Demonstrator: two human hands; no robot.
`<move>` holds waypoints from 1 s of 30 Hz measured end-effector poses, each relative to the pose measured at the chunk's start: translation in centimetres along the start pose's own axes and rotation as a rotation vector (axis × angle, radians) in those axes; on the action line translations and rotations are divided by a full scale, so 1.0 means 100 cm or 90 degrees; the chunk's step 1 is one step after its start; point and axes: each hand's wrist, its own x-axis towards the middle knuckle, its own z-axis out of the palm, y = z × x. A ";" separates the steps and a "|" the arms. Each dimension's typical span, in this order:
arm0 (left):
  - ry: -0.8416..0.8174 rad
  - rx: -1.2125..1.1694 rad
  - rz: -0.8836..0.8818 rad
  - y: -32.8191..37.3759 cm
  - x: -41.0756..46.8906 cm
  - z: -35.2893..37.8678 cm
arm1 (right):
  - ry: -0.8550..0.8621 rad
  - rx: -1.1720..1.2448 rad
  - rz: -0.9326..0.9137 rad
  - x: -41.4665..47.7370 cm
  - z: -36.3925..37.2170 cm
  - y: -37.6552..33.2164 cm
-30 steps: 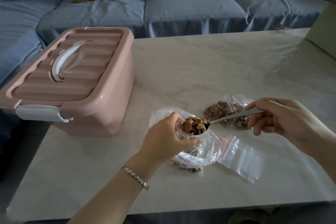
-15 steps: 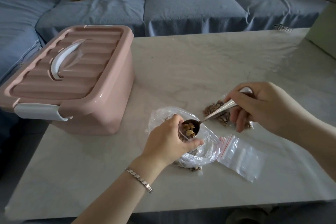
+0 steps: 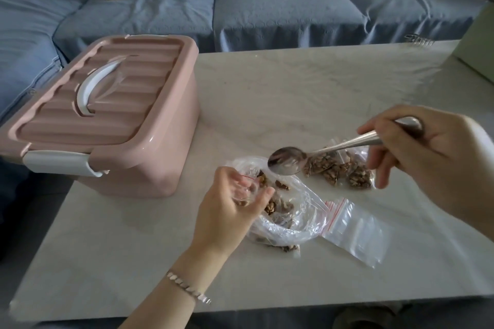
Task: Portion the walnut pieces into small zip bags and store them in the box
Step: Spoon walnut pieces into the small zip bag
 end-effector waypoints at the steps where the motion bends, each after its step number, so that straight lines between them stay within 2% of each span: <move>1: 0.027 -0.010 -0.007 -0.001 -0.002 -0.006 | 0.016 0.021 0.022 -0.001 0.000 0.010; 3: 0.013 0.019 -0.052 -0.003 -0.004 -0.019 | 0.014 0.020 0.060 -0.007 0.005 0.031; 6: -0.136 0.143 -0.154 -0.009 -0.006 -0.028 | -0.015 0.029 0.130 -0.025 0.025 0.058; 8: -0.203 0.235 -0.178 -0.016 -0.010 -0.024 | -0.016 0.035 0.161 -0.036 0.040 0.072; 12: -0.271 0.227 -0.228 -0.019 -0.014 -0.012 | 0.003 0.049 0.192 -0.053 0.061 0.088; 17: -0.280 0.215 -0.208 -0.011 -0.007 0.002 | -0.005 0.067 0.200 -0.065 0.071 0.093; 22: -0.252 0.181 -0.222 -0.010 -0.009 0.003 | 0.057 0.087 0.170 -0.073 0.070 0.093; 26: -0.254 0.212 -0.225 -0.007 -0.013 0.002 | -0.017 0.017 0.150 -0.075 0.077 0.090; 30: -0.244 0.130 -0.250 -0.006 -0.012 0.006 | -0.040 0.024 0.183 -0.077 0.086 0.087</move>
